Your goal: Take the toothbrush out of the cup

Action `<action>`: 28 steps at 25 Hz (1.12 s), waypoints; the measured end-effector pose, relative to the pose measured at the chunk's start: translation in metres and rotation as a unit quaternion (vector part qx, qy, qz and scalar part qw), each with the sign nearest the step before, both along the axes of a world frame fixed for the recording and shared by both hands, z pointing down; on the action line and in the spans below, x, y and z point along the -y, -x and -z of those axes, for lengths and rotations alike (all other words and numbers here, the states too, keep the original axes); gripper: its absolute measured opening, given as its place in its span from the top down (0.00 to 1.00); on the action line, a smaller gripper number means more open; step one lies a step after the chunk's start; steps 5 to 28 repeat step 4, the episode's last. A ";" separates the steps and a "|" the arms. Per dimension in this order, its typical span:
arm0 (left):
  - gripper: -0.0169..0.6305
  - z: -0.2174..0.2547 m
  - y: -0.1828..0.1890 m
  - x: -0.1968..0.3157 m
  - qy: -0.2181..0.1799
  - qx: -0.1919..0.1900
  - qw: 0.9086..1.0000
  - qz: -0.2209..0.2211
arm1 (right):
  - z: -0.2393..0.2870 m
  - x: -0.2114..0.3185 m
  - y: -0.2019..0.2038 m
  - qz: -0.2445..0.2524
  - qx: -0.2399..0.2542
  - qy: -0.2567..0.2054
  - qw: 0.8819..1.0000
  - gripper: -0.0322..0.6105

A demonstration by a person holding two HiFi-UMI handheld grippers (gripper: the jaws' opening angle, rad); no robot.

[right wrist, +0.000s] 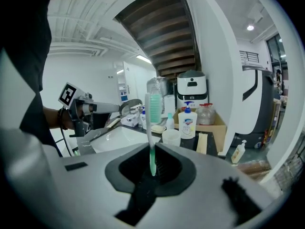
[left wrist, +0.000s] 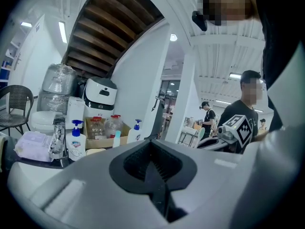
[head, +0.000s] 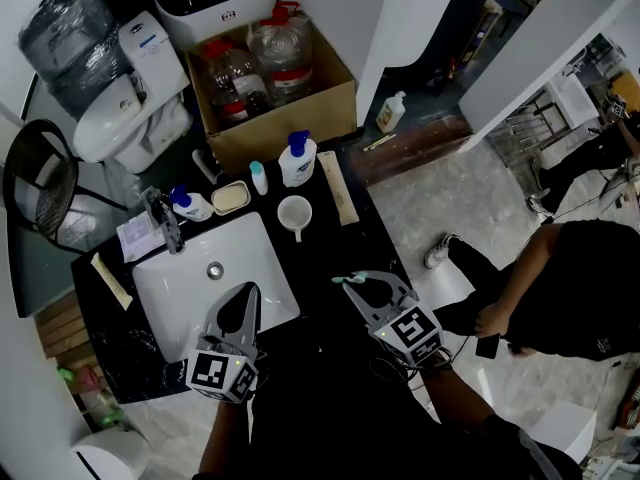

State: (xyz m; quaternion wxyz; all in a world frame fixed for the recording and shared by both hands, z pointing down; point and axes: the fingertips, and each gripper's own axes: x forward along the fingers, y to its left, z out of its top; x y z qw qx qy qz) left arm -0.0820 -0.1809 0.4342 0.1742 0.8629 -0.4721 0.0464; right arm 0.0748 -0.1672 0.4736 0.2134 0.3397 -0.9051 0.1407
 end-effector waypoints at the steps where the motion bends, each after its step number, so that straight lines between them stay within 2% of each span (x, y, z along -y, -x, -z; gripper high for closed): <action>1: 0.96 0.000 0.000 0.000 0.001 0.000 1.000 0.000 | -0.001 -0.001 -0.001 -0.001 0.000 0.001 1.000 0.89; 28: 0.96 -0.001 -0.001 -0.001 0.000 0.001 1.000 -0.004 | -0.003 -0.004 -0.003 -0.007 0.000 0.006 1.000 0.89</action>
